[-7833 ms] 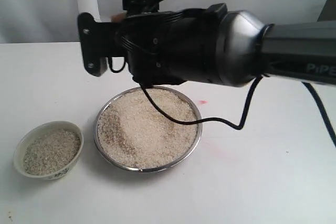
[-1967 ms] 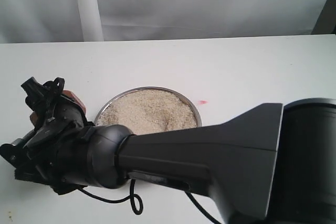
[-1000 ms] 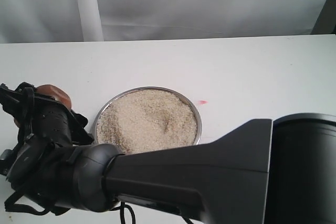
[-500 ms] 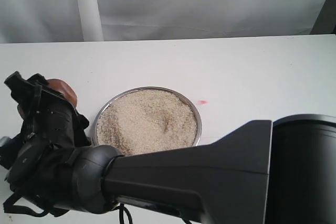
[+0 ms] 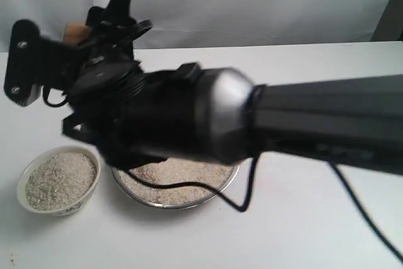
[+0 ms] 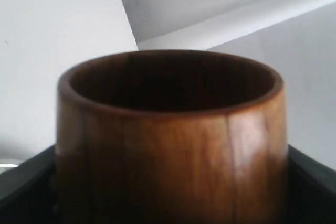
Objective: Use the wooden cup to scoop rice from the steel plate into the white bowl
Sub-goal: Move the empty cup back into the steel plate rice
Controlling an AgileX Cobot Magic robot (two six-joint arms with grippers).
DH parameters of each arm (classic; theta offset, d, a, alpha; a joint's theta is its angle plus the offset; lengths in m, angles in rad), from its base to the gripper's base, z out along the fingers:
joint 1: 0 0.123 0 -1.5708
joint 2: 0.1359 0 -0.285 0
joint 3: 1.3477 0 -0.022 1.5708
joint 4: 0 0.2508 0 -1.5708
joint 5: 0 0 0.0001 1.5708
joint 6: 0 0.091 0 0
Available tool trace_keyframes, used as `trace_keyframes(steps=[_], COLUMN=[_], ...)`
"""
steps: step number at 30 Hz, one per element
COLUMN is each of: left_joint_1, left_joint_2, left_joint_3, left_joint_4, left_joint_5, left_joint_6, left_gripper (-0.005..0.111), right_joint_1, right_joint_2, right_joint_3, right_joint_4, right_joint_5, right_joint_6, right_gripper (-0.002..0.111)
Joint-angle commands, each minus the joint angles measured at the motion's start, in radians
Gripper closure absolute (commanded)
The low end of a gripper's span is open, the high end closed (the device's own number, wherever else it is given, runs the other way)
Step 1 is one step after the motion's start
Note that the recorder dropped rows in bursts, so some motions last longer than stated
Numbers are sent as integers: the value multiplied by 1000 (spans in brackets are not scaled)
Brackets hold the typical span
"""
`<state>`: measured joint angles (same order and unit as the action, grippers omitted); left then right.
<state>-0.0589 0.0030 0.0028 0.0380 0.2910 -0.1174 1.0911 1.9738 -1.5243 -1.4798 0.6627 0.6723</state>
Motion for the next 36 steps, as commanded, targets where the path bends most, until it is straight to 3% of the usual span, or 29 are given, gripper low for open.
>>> trace_keyframes(steps=[1, 6, 11, 13, 36], left_joint_1=[-4, -4, -4, -4, -4], left_joint_2=[-3, -3, -3, -3, -3], left_joint_3=[-3, -3, -3, -3, -3], left_joint_4=[-5, -5, -5, -5, -5], left_joint_5=[-6, -6, -6, -6, -6], left_joint_6=[-7, -3, -4, -4, -4], left_gripper=[107, 107, 107, 107, 107], right_joint_1=[-92, -213, -230, -230, -214], right_joint_2=[-118, -72, 99, 149, 278], right_joint_3=[108, 161, 161, 161, 161], right_joint_4=[55, 55, 1, -23, -91], right_joint_5=[-90, -15, 75, 101, 115], right_joint_6=[31, -104, -464, -524, -542], right_gripper=[108, 108, 108, 108, 108])
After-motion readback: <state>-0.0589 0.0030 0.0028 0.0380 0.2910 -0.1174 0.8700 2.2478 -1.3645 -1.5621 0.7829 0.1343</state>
